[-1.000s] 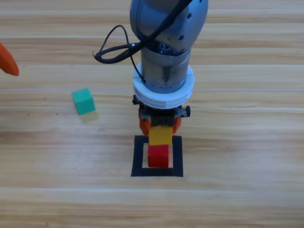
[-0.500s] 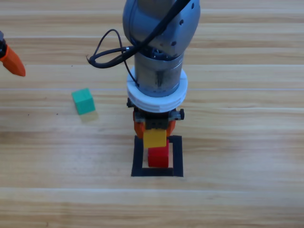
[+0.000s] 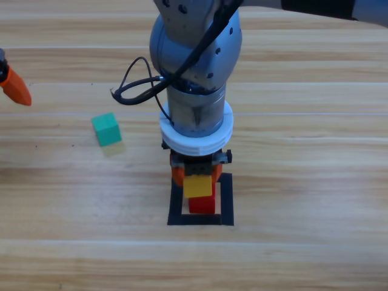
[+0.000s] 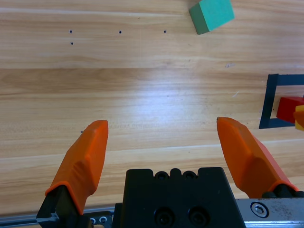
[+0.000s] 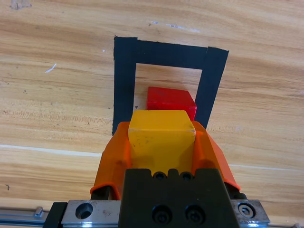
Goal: Stack the blocks in the rectangular block: red at the bottom, yellow in the middle, green on top
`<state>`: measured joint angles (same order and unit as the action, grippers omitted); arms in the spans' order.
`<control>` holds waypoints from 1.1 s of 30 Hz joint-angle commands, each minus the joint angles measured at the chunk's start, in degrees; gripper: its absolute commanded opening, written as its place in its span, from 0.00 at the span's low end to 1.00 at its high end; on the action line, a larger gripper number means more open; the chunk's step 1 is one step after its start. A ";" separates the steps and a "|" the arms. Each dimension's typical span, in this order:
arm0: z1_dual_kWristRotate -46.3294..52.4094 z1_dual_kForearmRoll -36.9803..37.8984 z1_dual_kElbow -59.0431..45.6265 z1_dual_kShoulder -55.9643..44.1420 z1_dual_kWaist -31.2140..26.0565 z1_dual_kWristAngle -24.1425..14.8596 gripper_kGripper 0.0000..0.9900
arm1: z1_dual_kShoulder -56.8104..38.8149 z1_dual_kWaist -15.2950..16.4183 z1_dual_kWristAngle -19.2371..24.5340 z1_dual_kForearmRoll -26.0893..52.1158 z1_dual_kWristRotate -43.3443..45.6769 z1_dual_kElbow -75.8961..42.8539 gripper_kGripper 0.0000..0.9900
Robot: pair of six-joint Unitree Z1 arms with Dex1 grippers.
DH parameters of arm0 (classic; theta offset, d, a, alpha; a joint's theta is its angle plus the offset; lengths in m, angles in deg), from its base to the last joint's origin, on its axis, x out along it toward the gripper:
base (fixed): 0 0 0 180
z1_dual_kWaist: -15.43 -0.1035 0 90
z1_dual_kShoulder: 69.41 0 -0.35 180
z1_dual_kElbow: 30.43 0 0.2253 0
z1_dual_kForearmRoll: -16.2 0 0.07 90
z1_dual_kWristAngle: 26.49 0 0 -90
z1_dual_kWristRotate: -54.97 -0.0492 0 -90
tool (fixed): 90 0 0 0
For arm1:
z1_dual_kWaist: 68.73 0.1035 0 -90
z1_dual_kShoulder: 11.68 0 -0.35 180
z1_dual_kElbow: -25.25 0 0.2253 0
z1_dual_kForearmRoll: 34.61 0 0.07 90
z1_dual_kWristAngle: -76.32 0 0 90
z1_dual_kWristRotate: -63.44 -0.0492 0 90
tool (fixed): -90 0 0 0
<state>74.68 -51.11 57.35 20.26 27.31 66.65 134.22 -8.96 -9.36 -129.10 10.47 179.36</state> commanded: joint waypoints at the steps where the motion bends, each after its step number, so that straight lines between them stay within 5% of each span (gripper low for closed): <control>1: 0.24 1.76 -1.77 0.85 1.48 -0.68 0.98 | 3.07 0.96 1.39 -0.59 -1.00 0.02 0.02; 33: 0.15 2.64 -2.38 0.59 2.45 -1.03 0.98 | 3.33 0.96 2.10 -0.59 -1.96 -1.21 0.02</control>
<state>74.68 -49.15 56.06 20.26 28.48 66.43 134.22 -8.96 -7.33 -129.09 8.65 179.36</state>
